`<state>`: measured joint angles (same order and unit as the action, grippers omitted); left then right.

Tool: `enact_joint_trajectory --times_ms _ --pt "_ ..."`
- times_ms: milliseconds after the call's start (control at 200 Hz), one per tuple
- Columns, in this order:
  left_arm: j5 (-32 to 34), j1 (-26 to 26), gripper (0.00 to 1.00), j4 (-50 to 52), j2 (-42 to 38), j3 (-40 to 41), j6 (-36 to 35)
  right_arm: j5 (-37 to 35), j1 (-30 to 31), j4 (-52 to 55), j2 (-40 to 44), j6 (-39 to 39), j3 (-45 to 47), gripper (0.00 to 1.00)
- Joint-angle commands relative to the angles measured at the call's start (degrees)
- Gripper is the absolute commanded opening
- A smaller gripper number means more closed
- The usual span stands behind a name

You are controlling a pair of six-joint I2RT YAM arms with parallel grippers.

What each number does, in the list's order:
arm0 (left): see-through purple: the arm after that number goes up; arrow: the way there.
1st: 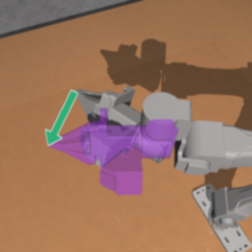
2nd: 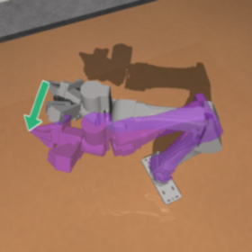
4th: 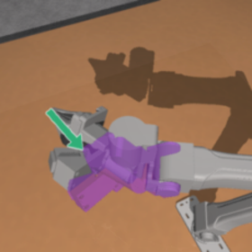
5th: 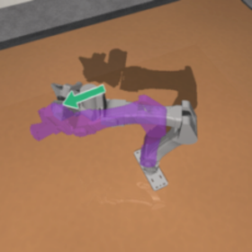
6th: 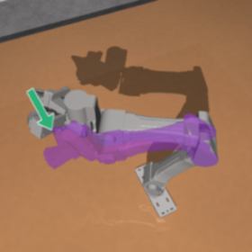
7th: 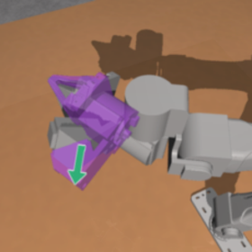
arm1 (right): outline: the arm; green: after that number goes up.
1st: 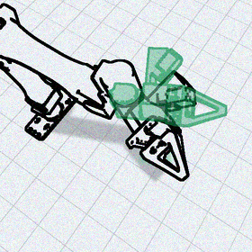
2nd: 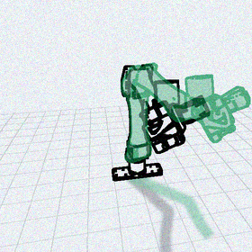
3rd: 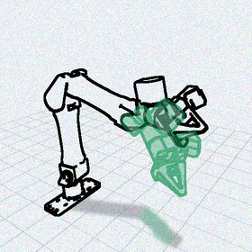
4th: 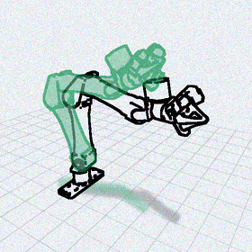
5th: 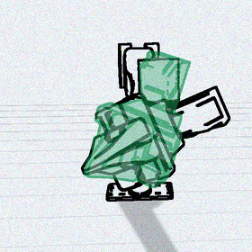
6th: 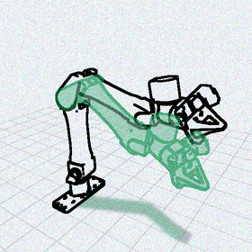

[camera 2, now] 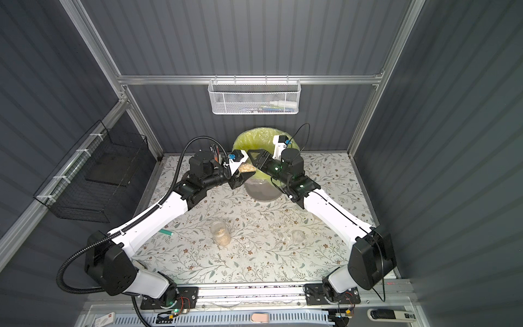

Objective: Empty expired oatmeal from jars
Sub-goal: Pour the expired oatmeal into the trash bin.

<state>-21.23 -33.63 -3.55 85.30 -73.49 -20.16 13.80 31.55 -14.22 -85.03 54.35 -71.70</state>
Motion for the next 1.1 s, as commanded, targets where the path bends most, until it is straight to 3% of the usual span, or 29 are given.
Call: enact_joint_trajectory --times_ms 0,50,110,215,255,385,650,876,1096 --pt "0.0 0.5 0.68 -4.2 -1.2 -0.2 1.8 -1.3 -0.1 0.2 -0.7 3.0 -2.1 0.45" --pt "0.0 0.5 0.74 -3.9 -1.3 -0.4 2.2 -1.0 -0.2 -0.3 -1.0 3.8 -2.7 0.43" --pt "0.0 0.6 0.88 -3.7 -1.2 -0.7 2.9 -0.8 -0.1 0.4 -1.4 4.3 -4.0 0.41" --pt "-0.4 0.7 0.92 -3.2 -1.2 -1.2 4.1 -0.2 -0.2 1.1 -2.1 4.4 -6.3 0.4" --pt "-0.4 0.7 1.0 -3.4 -1.2 -1.2 4.6 -0.4 -0.1 1.4 -2.2 4.7 -6.7 0.4" --pt "0.6 0.7 1.0 -3.2 -1.9 -1.3 7.3 -2.3 -0.3 5.0 -2.3 5.7 -8.7 0.4" --pt "4.9 0.8 1.0 -3.9 -4.1 -0.7 20.2 -2.5 -0.9 8.3 -4.2 8.9 -12.3 0.41" --pt "9.5 0.8 1.0 -10.5 -6.2 3.2 36.0 -3.9 -0.9 9.3 -5.0 12.1 -14.0 0.4" --pt "13.7 0.8 1.0 -20.2 -9.3 12.2 52.3 -4.8 -0.9 12.1 -5.1 14.9 -16.1 0.4"
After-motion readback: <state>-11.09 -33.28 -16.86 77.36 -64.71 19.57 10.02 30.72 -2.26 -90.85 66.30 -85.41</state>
